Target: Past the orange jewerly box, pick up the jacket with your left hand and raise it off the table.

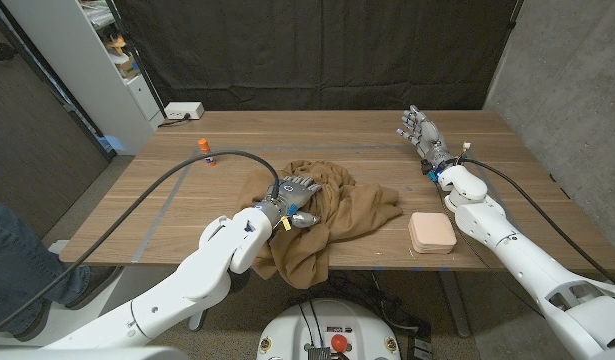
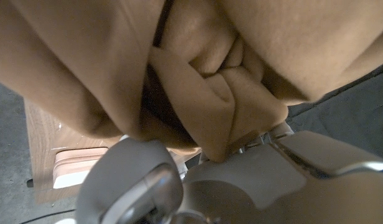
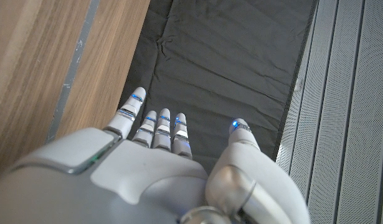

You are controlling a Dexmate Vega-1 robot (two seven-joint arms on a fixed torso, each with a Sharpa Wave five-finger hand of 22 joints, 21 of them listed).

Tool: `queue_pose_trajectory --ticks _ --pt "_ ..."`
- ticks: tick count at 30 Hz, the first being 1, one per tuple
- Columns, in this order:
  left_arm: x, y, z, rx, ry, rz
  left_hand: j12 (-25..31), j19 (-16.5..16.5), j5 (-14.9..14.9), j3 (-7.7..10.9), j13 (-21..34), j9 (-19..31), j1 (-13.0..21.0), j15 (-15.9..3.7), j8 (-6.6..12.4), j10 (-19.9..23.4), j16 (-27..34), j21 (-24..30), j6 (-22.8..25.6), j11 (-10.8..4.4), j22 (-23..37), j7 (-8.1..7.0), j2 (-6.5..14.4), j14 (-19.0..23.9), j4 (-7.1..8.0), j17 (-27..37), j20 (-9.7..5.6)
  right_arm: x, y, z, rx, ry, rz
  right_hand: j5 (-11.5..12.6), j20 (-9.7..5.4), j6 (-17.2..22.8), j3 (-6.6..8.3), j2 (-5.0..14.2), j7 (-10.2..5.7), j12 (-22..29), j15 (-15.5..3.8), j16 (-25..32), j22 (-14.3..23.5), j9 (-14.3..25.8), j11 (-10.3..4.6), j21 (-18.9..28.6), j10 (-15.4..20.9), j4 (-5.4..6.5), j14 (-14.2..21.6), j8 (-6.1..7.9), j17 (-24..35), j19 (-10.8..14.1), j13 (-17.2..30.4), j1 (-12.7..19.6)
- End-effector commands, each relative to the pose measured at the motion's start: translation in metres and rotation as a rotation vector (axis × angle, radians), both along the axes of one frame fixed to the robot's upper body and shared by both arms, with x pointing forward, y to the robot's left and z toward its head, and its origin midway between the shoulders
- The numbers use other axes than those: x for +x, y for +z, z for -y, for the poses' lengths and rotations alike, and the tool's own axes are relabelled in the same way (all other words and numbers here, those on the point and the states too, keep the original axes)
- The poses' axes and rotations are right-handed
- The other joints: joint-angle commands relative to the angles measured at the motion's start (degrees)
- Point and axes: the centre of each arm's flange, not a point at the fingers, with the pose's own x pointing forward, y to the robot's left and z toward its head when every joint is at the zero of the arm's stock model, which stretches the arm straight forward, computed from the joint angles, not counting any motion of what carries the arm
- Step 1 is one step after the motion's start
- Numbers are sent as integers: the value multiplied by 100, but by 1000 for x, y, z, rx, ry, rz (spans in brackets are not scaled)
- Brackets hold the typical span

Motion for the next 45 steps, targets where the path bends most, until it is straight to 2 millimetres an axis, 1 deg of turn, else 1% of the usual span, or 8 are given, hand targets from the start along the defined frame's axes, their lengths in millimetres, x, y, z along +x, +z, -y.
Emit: queue_pose_trajectory --ticks 1,29,31,36,37,38,39,45 --pt "10 -19 7 38 43 -27 26 24 43 11 15 5 89 44 -4 -16 9 12 16 -7 15 0 8 20 5 29 6 0 -2 1 -2 0 -9 -3 24 55 -10 26 -8 33 -48 12 14 23 3 6 44 -12 28 39 -1 -3 13 23" --pt "29 -58 19 25 139 -103 37 131 54 55 21 6 274 78 -9 -27 31 14 -6 12 19 -11 57 87 -17 30 -2 -3 -11 7 -2 -8 -22 -4 37 64 -16 25 -8 31 -45 9 15 23 9 7 54 -10 22 38 0 -12 13 14" --pt "30 -59 20 28 150 -116 46 326 62 94 24 8 418 69 5 -26 58 79 3 -4 37 -46 97 172 -38 31 -14 -3 -11 7 -7 -7 -20 -4 37 65 -16 26 -9 30 -41 10 15 23 10 6 53 -10 24 38 0 -14 13 13" --pt "32 -60 20 20 166 -145 155 1775 4 211 51 46 1406 -124 125 125 198 544 237 -24 71 -108 145 787 -85 66 -23 -3 -12 6 -3 -2 -21 -5 55 62 -19 25 -13 28 -34 12 15 23 4 6 50 -8 26 36 1 -17 13 8" --pt "32 -60 20 17 168 -149 200 2264 -45 226 70 66 1741 -205 167 203 272 698 372 -11 64 -117 240 1033 -63 104 -22 -3 -12 6 -7 -2 -18 -5 55 63 -19 25 -15 29 -34 11 15 23 0 7 52 -8 25 36 1 -16 13 9" --pt "32 -60 20 16 171 -149 219 2564 -78 224 83 79 1893 -216 183 231 303 804 432 5 69 -105 315 1111 -51 135 -30 -3 -12 6 0 -1 -22 -4 62 65 -19 25 -13 28 -31 11 15 23 -4 7 51 -9 26 37 1 -16 13 9" --pt "32 -60 20 15 173 -152 280 2868 -95 200 101 95 2070 -228 233 357 361 906 582 -54 62 -133 363 1245 -53 176 -27 -3 -12 6 0 0 -22 -4 65 64 -19 25 -18 28 -32 11 15 23 -3 8 52 -9 24 36 1 -15 13 10" --pt "33 -59 20 -19 172 -141 654 4148 1 144 313 279 3178 -526 580 964 901 1398 1500 -248 36 -217 735 2016 -94 596 -99 -2 -11 5 -3 4 -20 -5 123 64 -21 23 -19 26 -31 9 15 23 -2 8 49 -9 21 35 1 -15 13 8"
